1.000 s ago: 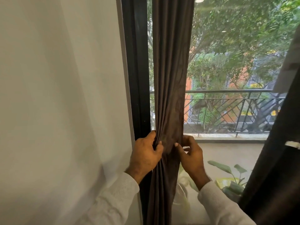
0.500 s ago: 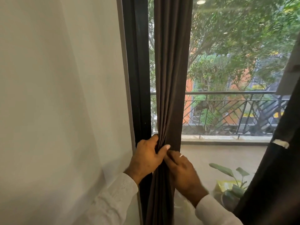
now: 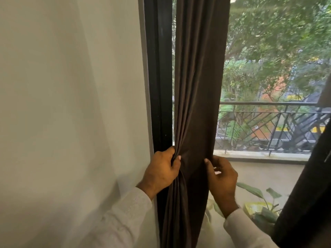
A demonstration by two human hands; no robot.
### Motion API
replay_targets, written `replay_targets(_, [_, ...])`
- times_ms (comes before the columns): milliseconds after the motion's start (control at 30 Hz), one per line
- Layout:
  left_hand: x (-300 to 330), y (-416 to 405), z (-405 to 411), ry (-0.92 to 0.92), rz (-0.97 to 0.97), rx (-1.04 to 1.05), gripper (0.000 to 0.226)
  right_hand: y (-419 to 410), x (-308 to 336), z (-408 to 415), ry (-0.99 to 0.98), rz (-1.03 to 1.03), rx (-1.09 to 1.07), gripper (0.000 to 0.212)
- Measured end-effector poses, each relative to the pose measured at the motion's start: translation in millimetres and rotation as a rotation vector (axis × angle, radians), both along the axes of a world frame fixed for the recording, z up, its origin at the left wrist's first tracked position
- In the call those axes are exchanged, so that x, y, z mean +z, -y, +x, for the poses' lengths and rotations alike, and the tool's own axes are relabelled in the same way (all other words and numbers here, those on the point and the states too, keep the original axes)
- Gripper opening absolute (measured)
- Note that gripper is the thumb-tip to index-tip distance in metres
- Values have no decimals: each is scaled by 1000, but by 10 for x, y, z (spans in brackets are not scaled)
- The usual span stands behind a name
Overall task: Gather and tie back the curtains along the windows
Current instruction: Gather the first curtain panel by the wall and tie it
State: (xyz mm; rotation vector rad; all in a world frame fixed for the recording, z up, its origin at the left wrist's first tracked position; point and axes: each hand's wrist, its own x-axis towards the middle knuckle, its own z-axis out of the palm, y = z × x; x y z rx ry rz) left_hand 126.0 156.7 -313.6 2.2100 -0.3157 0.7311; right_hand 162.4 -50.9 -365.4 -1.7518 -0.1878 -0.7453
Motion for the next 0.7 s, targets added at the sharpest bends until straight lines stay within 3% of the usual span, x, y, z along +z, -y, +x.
replay_targets(100, [-16,64,-33,30,7,52,29,-87,-168,-227,233,-255,-29,17])
replay_targets(200, [-28,149,-49,12,0,43,25,-207,-306,-198,375,-610,-27,39])
replay_targets(367, [-20,139,-43,-51,-80,-133,25,-248,-348,-159,386,-721,144,59])
replay_targets(433, [-53,59,-5,-52,-57,-95,47,-147,-324,-109,408,-763,239,62])
replay_targets(500, [-91,-17,34,-38,-85,-47,52,-98,-280,-65,370,-640,293,55])
replay_targets(600, [-117,-70,50,-65,-165,-37,54,-101,-147,47,159,-207,205,32])
replay_targets(700, [-132,-74,65,-126,-199,-114,39,-130,-10,170,-142,54,414,45])
